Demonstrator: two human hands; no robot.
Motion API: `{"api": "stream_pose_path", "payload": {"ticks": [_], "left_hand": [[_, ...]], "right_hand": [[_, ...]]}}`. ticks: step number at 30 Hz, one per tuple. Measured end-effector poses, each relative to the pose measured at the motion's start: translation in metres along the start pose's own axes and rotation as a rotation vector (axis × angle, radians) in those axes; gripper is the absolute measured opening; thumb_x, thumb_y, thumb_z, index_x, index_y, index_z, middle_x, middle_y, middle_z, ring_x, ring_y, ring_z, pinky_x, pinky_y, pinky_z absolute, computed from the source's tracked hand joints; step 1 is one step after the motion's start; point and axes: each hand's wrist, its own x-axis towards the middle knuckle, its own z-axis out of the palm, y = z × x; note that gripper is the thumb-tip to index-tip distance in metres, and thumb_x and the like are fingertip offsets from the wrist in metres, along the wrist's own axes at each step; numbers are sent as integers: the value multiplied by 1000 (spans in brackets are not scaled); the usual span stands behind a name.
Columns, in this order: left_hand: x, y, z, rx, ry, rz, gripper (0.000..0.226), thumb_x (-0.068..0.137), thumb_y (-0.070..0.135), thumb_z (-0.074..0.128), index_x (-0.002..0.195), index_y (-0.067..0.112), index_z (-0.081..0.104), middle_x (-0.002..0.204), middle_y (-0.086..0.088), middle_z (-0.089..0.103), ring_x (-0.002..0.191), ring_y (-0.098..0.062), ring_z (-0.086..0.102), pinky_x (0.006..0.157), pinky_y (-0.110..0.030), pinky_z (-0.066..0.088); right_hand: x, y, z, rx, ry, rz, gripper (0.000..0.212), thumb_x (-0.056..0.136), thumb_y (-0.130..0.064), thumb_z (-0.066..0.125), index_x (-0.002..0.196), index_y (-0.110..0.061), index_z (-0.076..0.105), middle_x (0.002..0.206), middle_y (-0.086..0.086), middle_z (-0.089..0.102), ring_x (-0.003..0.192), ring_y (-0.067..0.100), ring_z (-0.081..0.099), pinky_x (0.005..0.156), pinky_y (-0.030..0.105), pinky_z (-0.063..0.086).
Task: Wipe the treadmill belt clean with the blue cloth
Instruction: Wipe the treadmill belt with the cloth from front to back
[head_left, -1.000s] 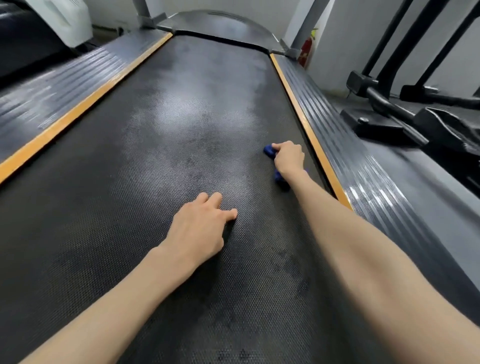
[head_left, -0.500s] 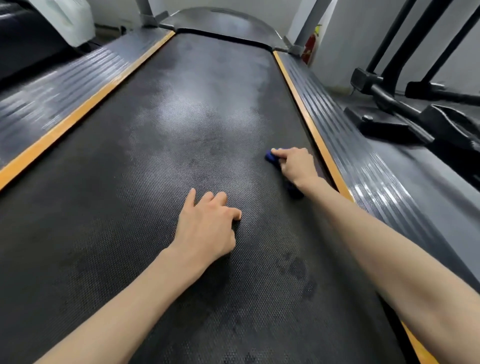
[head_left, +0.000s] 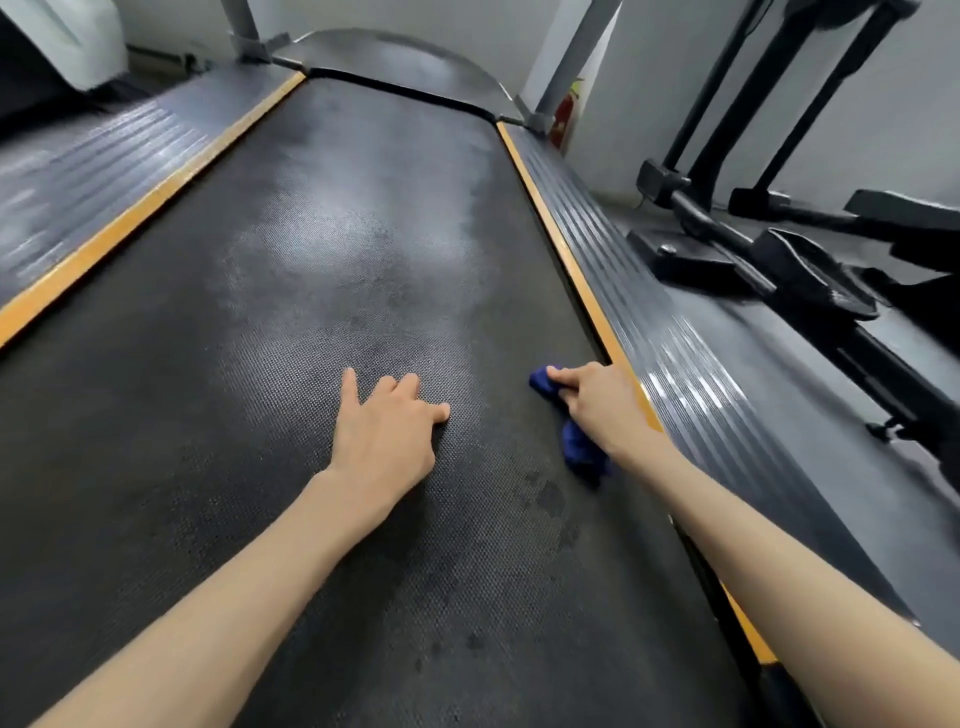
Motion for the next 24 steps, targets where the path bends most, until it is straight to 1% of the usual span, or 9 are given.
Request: {"api": "stream_pose_path", "payload": {"ticks": [2, 4, 7, 10, 12, 15, 18, 20, 24], "left_hand": [[-1, 0, 1, 9, 11, 13, 44, 92, 22, 40, 130, 44, 46, 119, 2, 43, 121, -18, 39, 115, -53, 9], [-2, 0, 1, 8, 10, 19, 44, 93, 23, 39, 131, 43, 45, 120, 2, 43, 121, -18, 39, 115, -53, 10], [-5, -1, 1, 18, 13, 25, 44, 94, 24, 39, 133, 43, 42, 123, 2, 43, 122, -18, 39, 115, -54, 9], [-8, 3, 0, 40, 25, 40, 45, 93, 20, 38, 134, 38, 43, 126, 1, 43, 123, -19, 39, 115, -54, 7], [-10, 3, 0, 58, 34, 53, 44, 93, 19, 38, 133, 34, 43, 127, 0, 44, 123, -20, 40, 114, -54, 6], [-11, 1, 1, 54, 48, 65, 43, 92, 19, 40, 133, 32, 44, 125, 0, 44, 122, -21, 40, 114, -54, 6], [-10, 0, 2, 64, 44, 76, 44, 91, 22, 43, 133, 32, 43, 125, 0, 44, 122, -21, 40, 113, -55, 7], [-8, -1, 1, 50, 36, 74, 45, 91, 23, 44, 134, 34, 43, 126, 1, 44, 123, -19, 40, 114, -54, 8], [-10, -1, -2, 15, 20, 64, 44, 91, 19, 40, 132, 34, 47, 125, 1, 46, 123, -20, 41, 115, -53, 10]], "right_hand": [[-36, 1, -5, -86, -1, -44, 30, 96, -22, 45, 121, -24, 61, 104, 11, 66, 94, 29, 60, 78, 33, 43], [-53, 0, -5, -122, 15, -73, 30, 97, -24, 43, 118, -24, 63, 98, 11, 66, 89, 29, 61, 74, 32, 43], [-37, 7, -5, 14, 56, -42, 29, 95, -18, 46, 119, -22, 63, 102, 16, 67, 95, 34, 59, 82, 38, 45], [-7, 12, -1, 23, 77, 38, 31, 96, -17, 44, 121, -20, 62, 106, 19, 65, 99, 36, 58, 84, 40, 44], [-3, 5, -1, -46, 71, 23, 31, 96, -19, 43, 121, -21, 61, 108, 16, 66, 101, 35, 58, 85, 39, 44], [-37, -8, -5, -170, 92, -209, 31, 91, -22, 49, 118, -25, 63, 109, 9, 69, 100, 33, 62, 83, 39, 49], [-80, -3, -8, -54, 105, -449, 29, 84, -23, 55, 109, -28, 68, 105, -1, 71, 91, 27, 69, 72, 37, 56], [-74, 8, -8, -21, 64, -391, 27, 87, -27, 56, 111, -32, 67, 106, -3, 71, 94, 23, 68, 73, 33, 55], [-31, -1, -1, -50, 113, 4, 28, 94, -24, 48, 117, -30, 63, 109, 10, 68, 97, 30, 61, 80, 36, 48]]}}
